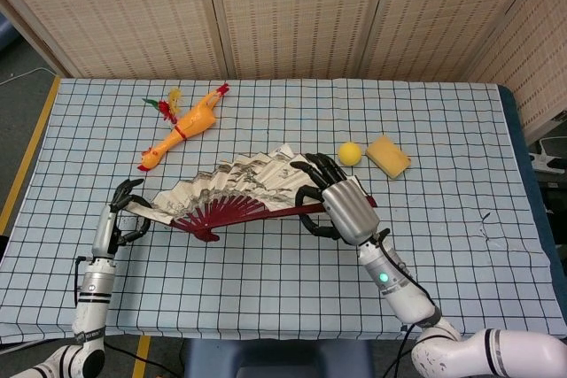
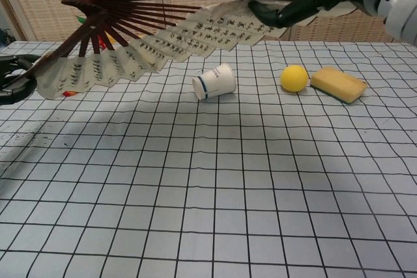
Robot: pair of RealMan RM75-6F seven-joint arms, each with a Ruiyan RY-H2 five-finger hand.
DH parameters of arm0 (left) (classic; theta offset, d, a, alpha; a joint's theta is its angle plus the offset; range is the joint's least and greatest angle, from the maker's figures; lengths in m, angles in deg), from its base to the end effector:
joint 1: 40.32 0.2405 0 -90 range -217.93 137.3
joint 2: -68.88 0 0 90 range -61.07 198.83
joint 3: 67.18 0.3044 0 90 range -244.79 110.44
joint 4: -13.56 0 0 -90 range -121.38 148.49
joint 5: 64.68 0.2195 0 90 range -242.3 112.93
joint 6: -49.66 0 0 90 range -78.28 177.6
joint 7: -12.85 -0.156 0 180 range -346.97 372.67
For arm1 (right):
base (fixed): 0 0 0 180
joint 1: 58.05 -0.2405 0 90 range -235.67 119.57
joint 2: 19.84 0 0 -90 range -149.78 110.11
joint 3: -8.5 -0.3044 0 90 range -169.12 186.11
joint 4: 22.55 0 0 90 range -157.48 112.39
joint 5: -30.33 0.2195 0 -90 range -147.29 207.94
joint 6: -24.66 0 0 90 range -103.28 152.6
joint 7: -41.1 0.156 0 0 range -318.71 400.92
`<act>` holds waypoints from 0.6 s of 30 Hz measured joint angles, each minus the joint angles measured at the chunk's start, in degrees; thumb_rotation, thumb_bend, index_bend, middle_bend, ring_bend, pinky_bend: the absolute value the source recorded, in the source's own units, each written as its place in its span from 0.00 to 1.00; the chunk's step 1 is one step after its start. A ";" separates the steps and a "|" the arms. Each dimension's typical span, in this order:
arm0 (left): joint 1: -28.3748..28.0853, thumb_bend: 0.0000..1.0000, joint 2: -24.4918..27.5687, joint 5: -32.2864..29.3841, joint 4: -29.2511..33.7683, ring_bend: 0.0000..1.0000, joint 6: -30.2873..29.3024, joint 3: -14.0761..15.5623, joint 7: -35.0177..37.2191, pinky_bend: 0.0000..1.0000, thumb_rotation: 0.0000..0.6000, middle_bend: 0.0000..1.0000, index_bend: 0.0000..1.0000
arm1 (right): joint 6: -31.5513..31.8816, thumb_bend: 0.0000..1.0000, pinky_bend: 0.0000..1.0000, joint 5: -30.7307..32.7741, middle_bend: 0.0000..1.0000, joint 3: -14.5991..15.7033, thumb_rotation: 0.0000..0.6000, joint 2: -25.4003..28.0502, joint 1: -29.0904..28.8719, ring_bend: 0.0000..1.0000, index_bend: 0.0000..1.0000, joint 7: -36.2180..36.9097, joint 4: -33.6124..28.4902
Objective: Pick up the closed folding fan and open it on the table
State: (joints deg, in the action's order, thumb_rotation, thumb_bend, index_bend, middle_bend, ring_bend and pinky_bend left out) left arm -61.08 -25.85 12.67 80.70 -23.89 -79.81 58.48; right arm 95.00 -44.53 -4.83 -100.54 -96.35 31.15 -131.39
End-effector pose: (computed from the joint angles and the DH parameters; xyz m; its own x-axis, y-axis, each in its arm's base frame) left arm -0.3241 0.3290 0.0124 -0.5197 0.0234 0.8541 0.8528 -0.0471 0.5202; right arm -0.1009 -0.3348 0.0545 0.0400 -0.1554 0.9870 -0.8728 -0.4863 -0.0412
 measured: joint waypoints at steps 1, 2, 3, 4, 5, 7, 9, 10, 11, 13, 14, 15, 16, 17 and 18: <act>0.01 0.46 -0.02 -0.06 -0.14 0.00 0.08 -0.04 -0.05 0.11 1.00 0.14 0.49 | 0.28 0.59 0.03 -0.55 0.12 0.28 1.00 0.22 0.26 0.00 0.78 -0.27 0.04; 0.03 0.46 -0.06 -0.10 -0.29 0.00 0.15 -0.06 0.02 0.11 1.00 0.14 0.49 | 0.79 0.59 0.03 -1.48 0.12 0.70 1.00 0.46 0.63 0.00 0.78 -0.70 0.17; 0.06 0.46 -0.11 -0.11 -0.45 0.00 0.19 -0.07 0.23 0.11 1.00 0.14 0.49 | 1.27 0.59 0.03 -2.31 0.12 1.05 1.00 0.58 0.93 0.00 0.78 -1.05 0.38; 0.08 0.46 -0.20 -0.10 -0.71 0.00 0.22 -0.08 0.50 0.11 1.00 0.14 0.48 | 1.80 0.59 0.03 -3.24 0.12 1.43 1.00 0.65 1.25 0.00 0.78 -1.40 0.68; 0.10 0.46 -0.28 -0.08 -0.91 0.00 0.23 -0.08 0.55 0.11 1.00 0.14 0.48 | 2.60 0.59 0.03 -4.59 0.12 2.00 1.00 0.69 1.72 0.00 0.78 -1.85 1.24; 0.16 0.46 -0.44 -0.01 -1.39 0.00 0.20 -0.07 0.62 0.11 1.00 0.14 0.46 | 3.99 0.59 0.03 -6.68 0.12 2.93 1.00 0.65 2.57 0.00 0.78 -2.41 2.33; 0.22 0.46 -0.54 0.04 -1.87 0.00 0.15 -0.04 0.66 0.11 1.00 0.14 0.45 | 5.83 0.59 0.03 -8.67 0.12 4.05 1.00 0.56 3.89 0.00 0.78 -2.59 3.54; 0.24 0.46 -0.59 0.12 -2.26 0.00 0.12 0.01 0.56 0.11 1.00 0.14 0.45 | 6.56 0.59 0.03 -9.35 0.12 4.55 1.00 0.53 4.51 0.00 0.78 -2.55 4.07; 0.26 0.46 -0.65 0.20 -2.60 0.00 0.09 0.09 0.43 0.11 1.00 0.14 0.44 | 7.23 0.59 0.03 -10.18 0.12 5.21 1.00 0.53 5.17 0.00 0.77 -2.49 4.87; 0.31 0.46 -0.90 0.47 -3.55 0.00 0.01 0.37 0.15 0.11 1.00 0.14 0.43 | 7.77 0.59 0.03 -11.23 0.12 6.09 1.00 0.46 5.94 0.00 0.77 -2.38 6.21; 0.34 0.46 -1.14 0.65 -4.15 0.00 -0.05 0.57 0.09 0.11 1.00 0.14 0.43 | 8.08 0.59 0.03 -11.88 0.12 6.62 1.00 0.31 6.41 0.00 0.77 -2.20 7.15; 0.36 0.46 -1.27 0.74 -4.46 0.00 -0.08 0.66 0.06 0.11 1.00 0.14 0.43 | 8.26 0.59 0.03 -12.31 0.12 7.01 1.00 0.13 6.74 0.00 0.77 -2.00 7.82; 0.40 0.46 -1.56 0.93 -5.10 0.00 -0.16 0.88 -0.05 0.11 1.00 0.14 0.43 | 8.39 0.59 0.03 -12.71 0.12 7.38 1.00 -0.10 7.04 0.00 0.76 -1.81 8.48; 0.43 0.46 -1.80 1.11 -5.65 0.00 -0.22 1.09 -0.16 0.11 1.00 0.14 0.42 | 8.53 0.59 0.03 -13.25 0.12 7.89 1.00 -0.44 7.40 0.00 0.76 -1.60 9.32; 0.47 0.46 -2.06 1.34 -6.27 0.00 -0.30 1.35 -0.30 0.11 1.00 0.14 0.42 | 8.60 0.59 0.03 -13.66 0.12 8.33 1.00 -0.71 7.67 0.00 0.75 -1.44 9.96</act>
State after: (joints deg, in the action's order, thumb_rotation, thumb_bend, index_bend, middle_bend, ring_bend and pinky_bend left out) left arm -60.61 -27.91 14.01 74.43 -24.19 -78.46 58.18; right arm 103.60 -58.19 3.50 -101.25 -88.69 29.71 -121.43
